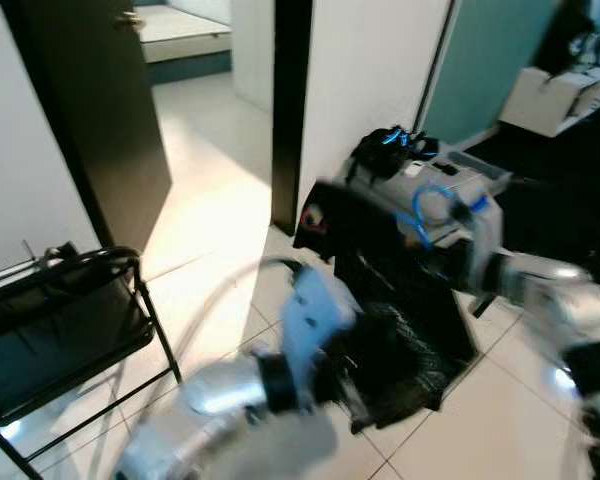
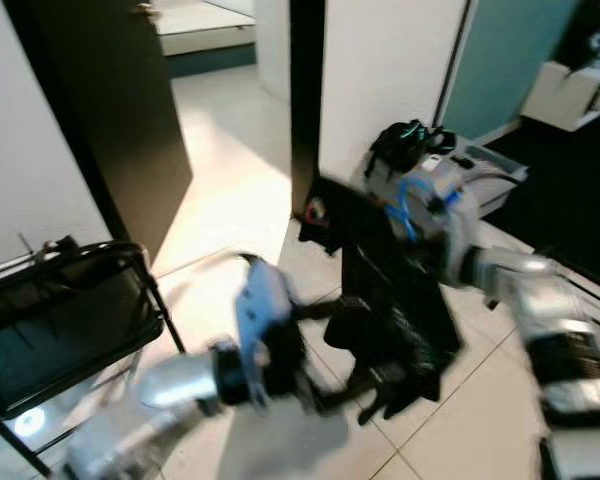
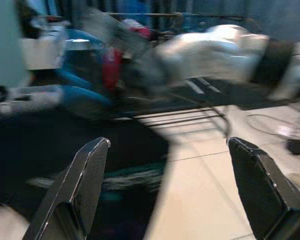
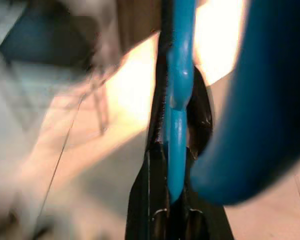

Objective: Hang hanger

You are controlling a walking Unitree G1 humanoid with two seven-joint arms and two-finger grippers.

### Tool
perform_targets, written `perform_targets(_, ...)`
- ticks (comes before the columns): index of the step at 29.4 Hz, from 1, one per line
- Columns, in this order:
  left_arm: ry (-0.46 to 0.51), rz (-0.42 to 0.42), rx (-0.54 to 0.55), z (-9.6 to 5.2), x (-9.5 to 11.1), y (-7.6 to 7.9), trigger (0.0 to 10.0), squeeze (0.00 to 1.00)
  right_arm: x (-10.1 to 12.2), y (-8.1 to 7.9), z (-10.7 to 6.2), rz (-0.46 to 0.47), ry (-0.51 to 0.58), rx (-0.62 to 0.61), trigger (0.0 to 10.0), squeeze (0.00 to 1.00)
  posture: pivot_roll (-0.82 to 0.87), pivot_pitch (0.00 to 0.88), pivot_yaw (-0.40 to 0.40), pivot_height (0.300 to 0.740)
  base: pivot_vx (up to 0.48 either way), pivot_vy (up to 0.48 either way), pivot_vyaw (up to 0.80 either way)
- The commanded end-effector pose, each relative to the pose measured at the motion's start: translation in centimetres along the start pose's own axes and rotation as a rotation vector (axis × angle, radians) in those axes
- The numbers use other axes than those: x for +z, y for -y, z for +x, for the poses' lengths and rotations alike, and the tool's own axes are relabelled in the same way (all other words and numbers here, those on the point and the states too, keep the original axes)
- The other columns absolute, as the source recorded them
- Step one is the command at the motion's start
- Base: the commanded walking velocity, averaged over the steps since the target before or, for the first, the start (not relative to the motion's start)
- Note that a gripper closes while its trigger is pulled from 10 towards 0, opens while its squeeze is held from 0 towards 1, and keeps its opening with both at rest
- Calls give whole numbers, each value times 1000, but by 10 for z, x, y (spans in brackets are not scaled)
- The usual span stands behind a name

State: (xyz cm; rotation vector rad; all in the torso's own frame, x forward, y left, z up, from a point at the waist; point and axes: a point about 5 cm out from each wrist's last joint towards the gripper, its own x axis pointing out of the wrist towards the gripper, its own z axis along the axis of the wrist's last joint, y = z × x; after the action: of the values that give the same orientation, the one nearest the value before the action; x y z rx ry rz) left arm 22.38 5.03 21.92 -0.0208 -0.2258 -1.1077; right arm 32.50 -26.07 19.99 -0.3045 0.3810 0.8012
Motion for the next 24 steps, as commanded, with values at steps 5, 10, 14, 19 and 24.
perform_targets(5, -19, -16, 439, -24, -16, -63, 10000, 0, -7, -2, 9, -49, -10, -84, 10000, 0, -27, 41, -47, 740, 0, 0, 0)
perform_targets(10, -152, -20, 817, -72, -48, -96, 10000, 0, -25, -15, 35, 100, 26, -183, 10000, 0, -27, 45, -50, 740, 0, 0, 0)
perform_targets(14, -162, -91, 999, -101, -59, -103, 10000, 0, -31, -22, 44, 239, 108, -183, 10000, 0, -17, 43, -60, 740, 0, 0, -505)
perform_targets(19, -89, -167, 1090, -115, -59, -108, 10000, 0, -35, -15, 50, 305, 121, -279, 10000, 0, -14, 36, -70, 740, 0, 0, -800)
perform_targets(24, -102, -177, 1075, -110, -65, -109, 10000, 0, -42, -7, 51, 324, 57, -393, 10000, 0, -22, 25, -77, 740, 0, 0, -800)
